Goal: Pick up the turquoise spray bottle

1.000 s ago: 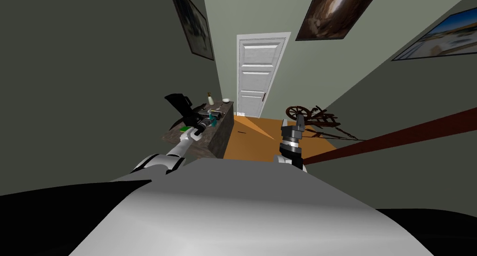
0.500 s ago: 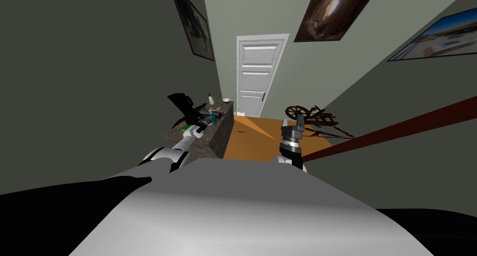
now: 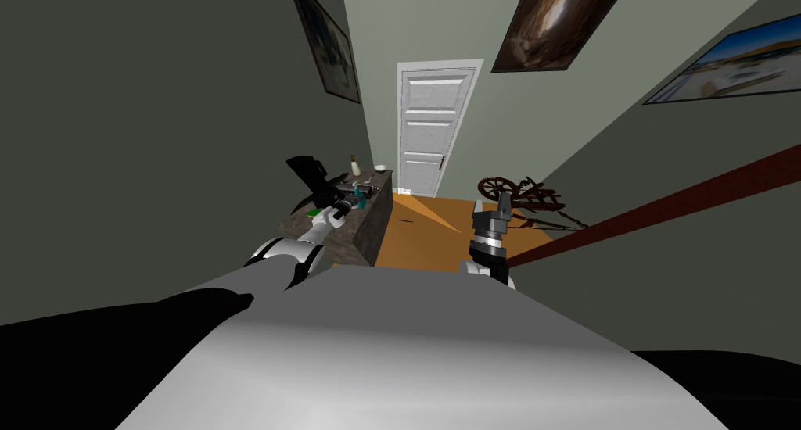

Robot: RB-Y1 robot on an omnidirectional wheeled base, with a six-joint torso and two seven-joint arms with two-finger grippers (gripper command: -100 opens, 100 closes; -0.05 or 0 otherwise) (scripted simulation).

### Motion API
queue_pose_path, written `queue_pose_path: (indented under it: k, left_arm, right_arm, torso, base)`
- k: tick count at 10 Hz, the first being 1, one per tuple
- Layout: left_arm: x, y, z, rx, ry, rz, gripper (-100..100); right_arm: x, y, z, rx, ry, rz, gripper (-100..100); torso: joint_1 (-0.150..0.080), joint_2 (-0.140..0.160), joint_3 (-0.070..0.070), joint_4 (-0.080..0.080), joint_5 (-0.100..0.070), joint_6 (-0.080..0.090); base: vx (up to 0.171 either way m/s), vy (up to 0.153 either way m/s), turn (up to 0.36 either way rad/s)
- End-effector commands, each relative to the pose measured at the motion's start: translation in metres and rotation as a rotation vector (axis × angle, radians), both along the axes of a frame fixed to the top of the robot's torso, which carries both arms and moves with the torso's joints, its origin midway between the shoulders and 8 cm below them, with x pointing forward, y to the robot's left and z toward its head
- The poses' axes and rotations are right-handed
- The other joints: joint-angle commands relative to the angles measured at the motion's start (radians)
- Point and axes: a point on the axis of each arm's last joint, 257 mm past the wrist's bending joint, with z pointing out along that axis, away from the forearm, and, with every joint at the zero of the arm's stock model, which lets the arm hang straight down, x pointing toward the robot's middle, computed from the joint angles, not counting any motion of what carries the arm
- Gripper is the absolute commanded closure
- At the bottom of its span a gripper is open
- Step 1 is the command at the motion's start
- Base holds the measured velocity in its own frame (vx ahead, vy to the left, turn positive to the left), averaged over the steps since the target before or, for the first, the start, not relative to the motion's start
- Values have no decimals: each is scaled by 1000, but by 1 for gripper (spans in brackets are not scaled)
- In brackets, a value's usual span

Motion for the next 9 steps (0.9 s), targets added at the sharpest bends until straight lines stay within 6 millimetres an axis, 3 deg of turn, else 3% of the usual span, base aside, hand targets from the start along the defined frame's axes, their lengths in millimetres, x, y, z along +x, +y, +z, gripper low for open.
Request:
queue_pose_path:
  k: [1, 3, 5, 6, 7, 9]
  left_arm:
    - [10, -19, 3, 4, 1, -29, -100]
    - [22, -23, 20, 3, -19, -31, -100]
    - [20, -15, 8, 2, 9, -13, -100]
    - [20, -17, 12, 3, 0, -19, -100]
    - [20, -16, 12, 3, 1, -18, 100]
    - [20, -16, 12, 4, 1, -17, 100]
  right_arm:
    - [0, 0, 0, 0, 0, 0, 0]
    - [0, 0, 0, 0, 0, 0, 0]
    - [0, 0, 0, 0, 0, 0, 0]
    - [0, 0, 0, 0, 0, 0, 0]
    - [0, 0, 0, 0, 0, 0, 0]
    - [0, 0, 0, 0, 0, 0, 0]
  torso:
    - [0, 0, 0, 0, 0, 0]
    - [0, 5, 3, 1, 0, 0]
    - [0, 2, 1, 0, 0, 0]
    - [0, 0, 0, 0, 0, 0]
    - [0, 0, 0, 0, 0, 0]
    - [0, 0, 0, 0, 0, 1]
  base:
    - [-74, 9, -15]
    - [-70, 9, -13]
    - [-4, 2, 2]
    - [0, 0, 0]
    - [0, 0, 0]
    - [0, 0, 0]
